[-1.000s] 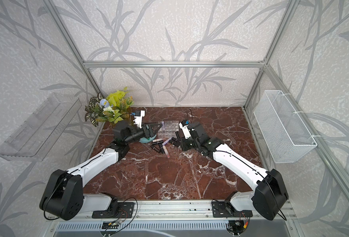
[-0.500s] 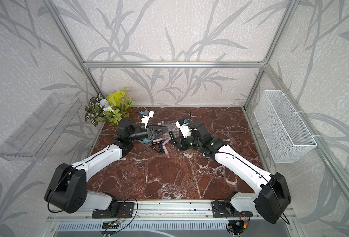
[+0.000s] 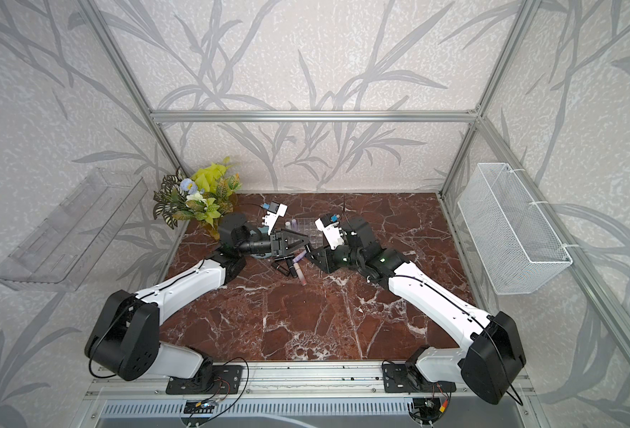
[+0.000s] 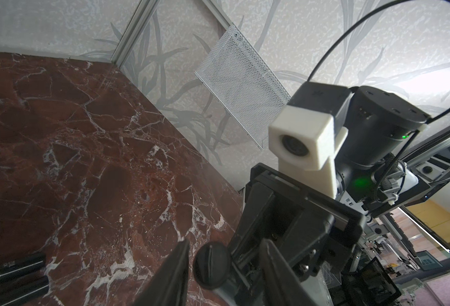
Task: Arrange the lipsticks in the organizer
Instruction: Pick up the lipstick at the center of the board, then place the lipstick in the storage box.
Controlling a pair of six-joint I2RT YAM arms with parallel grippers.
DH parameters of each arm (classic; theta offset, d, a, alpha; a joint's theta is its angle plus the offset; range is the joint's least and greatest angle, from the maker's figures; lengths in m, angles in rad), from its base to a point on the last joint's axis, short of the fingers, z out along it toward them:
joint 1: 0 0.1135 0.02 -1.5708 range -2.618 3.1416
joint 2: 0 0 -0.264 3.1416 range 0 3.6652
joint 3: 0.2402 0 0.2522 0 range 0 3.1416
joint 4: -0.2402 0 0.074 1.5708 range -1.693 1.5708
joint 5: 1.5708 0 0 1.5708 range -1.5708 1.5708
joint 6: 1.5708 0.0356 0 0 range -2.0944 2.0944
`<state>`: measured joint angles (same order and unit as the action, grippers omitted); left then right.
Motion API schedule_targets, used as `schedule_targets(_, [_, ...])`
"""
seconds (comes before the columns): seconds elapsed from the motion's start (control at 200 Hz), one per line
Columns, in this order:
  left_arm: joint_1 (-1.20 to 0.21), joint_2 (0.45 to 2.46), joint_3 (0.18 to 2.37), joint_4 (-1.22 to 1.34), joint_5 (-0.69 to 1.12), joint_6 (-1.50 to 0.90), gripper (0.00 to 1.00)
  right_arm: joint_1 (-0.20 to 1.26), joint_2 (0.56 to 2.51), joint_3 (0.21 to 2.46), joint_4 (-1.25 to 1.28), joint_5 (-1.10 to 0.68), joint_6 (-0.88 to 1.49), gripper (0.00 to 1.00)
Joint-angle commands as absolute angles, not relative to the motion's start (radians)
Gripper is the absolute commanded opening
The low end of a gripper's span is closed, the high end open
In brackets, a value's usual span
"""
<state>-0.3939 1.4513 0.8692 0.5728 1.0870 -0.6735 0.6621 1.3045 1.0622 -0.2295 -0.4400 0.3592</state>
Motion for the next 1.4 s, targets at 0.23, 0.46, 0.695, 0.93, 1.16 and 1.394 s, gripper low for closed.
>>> schedule_targets(0.23, [-0.411, 1.472, 0.91, 0.585, 1.137, -0.664, 0.29, 0.67, 1.267, 1.058, -0.217, -0.439, 0.35, 0.14])
schedule_targets(0.46, [-0.413, 1.476, 0.912, 0.577, 1.138, -0.654, 0.18, 0.672, 1.273, 1.06, -0.221, -0.44, 0.35, 0.15])
schedule_targets(0.695, [-0.411, 1.47, 0.95, 0.413, 1.04, -0.526, 0.12, 0.672, 1.256, 1.041, -0.219, -0.394, 0.344, 0.64])
schedule_targets(0.93, [-0.456, 1.518, 1.065, 0.126, 0.55, -0.277, 0.09, 0.67, 1.25, 0.998, -0.178, -0.345, 0.36, 0.94])
schedule_targets(1.16, [-0.52, 1.626, 1.069, 0.265, 0.194, -0.103, 0.09, 0.67, 1.278, 0.989, -0.158, -0.351, 0.375, 0.95])
schedule_targets(1.394, [-0.535, 1.687, 1.057, 0.445, -0.043, -0.08, 0.09, 0.67, 1.28, 0.986, -0.159, -0.357, 0.375, 0.95])
